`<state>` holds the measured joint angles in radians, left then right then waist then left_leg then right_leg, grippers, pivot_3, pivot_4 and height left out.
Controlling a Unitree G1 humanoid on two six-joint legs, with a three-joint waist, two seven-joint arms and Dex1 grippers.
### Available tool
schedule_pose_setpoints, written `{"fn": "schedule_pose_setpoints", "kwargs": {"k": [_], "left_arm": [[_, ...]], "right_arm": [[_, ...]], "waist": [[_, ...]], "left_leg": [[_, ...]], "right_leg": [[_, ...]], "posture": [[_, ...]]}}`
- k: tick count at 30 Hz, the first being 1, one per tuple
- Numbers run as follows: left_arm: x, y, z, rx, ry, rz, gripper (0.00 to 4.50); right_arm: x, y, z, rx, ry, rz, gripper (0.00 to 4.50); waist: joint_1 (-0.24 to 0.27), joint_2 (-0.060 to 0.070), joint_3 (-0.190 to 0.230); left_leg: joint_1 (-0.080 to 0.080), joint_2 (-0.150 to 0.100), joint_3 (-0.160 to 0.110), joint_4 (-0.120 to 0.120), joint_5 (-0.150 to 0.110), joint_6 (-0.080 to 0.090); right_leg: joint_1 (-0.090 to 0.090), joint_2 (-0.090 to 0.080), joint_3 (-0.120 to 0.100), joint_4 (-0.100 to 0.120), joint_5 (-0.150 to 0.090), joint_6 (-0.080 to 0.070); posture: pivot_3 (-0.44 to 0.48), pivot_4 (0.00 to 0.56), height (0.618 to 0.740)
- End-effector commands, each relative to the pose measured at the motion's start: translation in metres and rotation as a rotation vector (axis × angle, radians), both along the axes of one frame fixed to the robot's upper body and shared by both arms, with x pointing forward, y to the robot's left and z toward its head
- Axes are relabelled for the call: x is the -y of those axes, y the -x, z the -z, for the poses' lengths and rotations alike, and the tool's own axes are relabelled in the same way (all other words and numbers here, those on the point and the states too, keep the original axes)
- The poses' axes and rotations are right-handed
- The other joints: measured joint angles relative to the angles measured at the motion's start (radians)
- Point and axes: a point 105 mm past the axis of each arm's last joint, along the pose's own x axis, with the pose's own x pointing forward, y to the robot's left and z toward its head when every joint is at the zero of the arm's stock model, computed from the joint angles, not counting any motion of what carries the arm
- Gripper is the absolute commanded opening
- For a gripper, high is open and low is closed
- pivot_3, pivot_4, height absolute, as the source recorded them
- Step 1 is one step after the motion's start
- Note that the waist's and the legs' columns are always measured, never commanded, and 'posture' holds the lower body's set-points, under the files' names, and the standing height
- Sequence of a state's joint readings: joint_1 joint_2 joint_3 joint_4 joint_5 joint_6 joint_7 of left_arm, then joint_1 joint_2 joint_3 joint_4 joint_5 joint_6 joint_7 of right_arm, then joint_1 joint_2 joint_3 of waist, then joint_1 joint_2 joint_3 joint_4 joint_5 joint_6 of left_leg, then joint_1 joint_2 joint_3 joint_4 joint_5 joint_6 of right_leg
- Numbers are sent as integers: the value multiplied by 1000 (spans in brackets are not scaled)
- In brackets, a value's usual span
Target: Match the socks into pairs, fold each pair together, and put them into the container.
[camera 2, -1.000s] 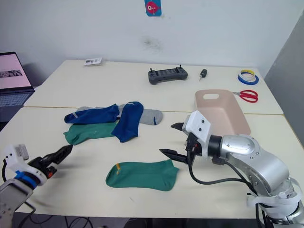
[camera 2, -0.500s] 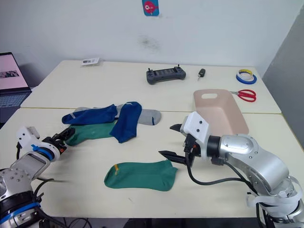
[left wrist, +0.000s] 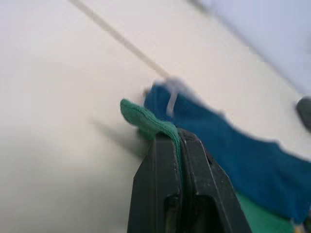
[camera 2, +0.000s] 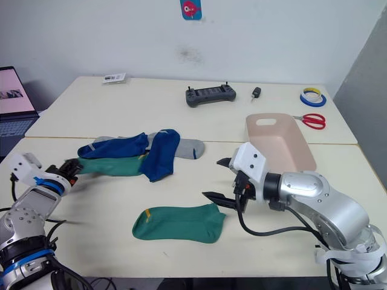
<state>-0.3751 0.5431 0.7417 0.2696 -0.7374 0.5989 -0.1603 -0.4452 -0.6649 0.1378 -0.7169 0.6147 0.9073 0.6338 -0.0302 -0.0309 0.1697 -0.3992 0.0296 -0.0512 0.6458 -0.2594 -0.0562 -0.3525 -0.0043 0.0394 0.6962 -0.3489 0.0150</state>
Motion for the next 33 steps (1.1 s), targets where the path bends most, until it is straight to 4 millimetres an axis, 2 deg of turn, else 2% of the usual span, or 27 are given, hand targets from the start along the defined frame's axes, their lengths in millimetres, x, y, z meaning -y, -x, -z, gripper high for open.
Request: {"fn": "schedule_pose_setpoints", "kwargs": {"k": [1, 3, 5, 6, 8, 10, 12, 15, 17, 19, 21, 26, 33], "left_arm": [[-14, 13, -38, 143, -77, -50, 21], [-18, 18, -62, 204, -147, -54, 21], [-10, 18, -91, 251, -275, -7, 21], [-6, 17, -98, 261, -313, 14, 21], [10, 14, -112, 279, -398, 81, 21], [46, 8, -128, 323, -477, 214, 21], [68, 7, -130, 331, -501, 293, 21], [110, 5, -97, 231, -563, 463, 21], [124, 5, -78, 185, -551, 506, 21], [146, 5, -47, 109, -510, 574, 21], [170, 7, -25, 62, -486, 647, 21], [220, 8, 0, 41, -463, 825, 21], [280, 35, 10, 28, -502, 1109, 21]], "right_arm": [[1, 1, -8, 43, -10, -10, 4500], [1, 1, -8, 43, -11, -15, 4500], [2, 0, -8, 42, -11, -16, 4500], [2, 0, -7, 41, -11, -17, 4500], [3, -2, -6, 40, -8, -15, 4500], [9, -5, -5, 41, 5, 1, 4500], [13, -7, -5, 44, 13, 14, 4500], [26, -10, -3, 45, 45, 55, 4500], [32, -11, -1, 42, 65, 75, 4500], [41, -11, 3, 37, 95, 103, 4500], [50, -12, 5, 36, 121, 134, 4500], [67, -14, 5, 38, 162, 203, 4500], [72, -6, 6, 30, 177, 221, 4500]], "waist": [[0, 0, 0], [1, -1, 1], [1, -6, 3], [1, -6, 3], [1, -6, 3], [6, -6, 3], [9, -6, 4], [3, -5, 4], [2, -4, 4], [-1, -4, 4], [0, -4, 4], [3, -4, 4], [2, -4, 5]], "left_leg": [[0, 0, 0, 0, 0, 0], [0, 0, 0, 0, 0, 0], [0, 0, -1, 0, 0, 1], [0, 0, -1, 0, 0, 1], [0, 0, -1, 0, 0, 1], [0, -1, 0, 0, 0, 1], [0, -2, 0, 0, 0, 1], [0, -2, 1, 0, 0, 1], [0, -2, 2, -1, 0, 1], [0, -1, 2, -1, -1, 1], [0, 0, 2, 0, -1, 2], [0, -1, 1, 0, -1, 2], [0, -1, 1, 0, -1, 2]], "right_leg": [[0, 0, 0, 0, 0, 0], [0, 0, 0, 0, 0, 0], [0, 0, -1, 0, 0, 0], [0, 0, -1, 0, 0, 0], [0, 0, -1, 0, 0, 0], [0, -1, -1, 0, 0, 0], [1, -2, -1, -1, 0, 0], [1, -2, 0, -1, 0, 0], [1, -2, 1, -1, 0, 0], [0, -1, 1, -1, 0, 0], [0, -1, 1, 0, 0, 0], [0, 0, 1, 0, 0, 0], [1, 0, 1, -1, 0, 0]], "posture": [[0, 150, 740], [0, 150, 740], [0, 150, 740], [0, 150, 740], [0, 150, 740], [0, 150, 740], [0, 150, 740], [0, 150, 740], [0, 150, 740], [0, 150, 740], [0, 150, 740], [0, 150, 740], [0, 150, 740]]}}
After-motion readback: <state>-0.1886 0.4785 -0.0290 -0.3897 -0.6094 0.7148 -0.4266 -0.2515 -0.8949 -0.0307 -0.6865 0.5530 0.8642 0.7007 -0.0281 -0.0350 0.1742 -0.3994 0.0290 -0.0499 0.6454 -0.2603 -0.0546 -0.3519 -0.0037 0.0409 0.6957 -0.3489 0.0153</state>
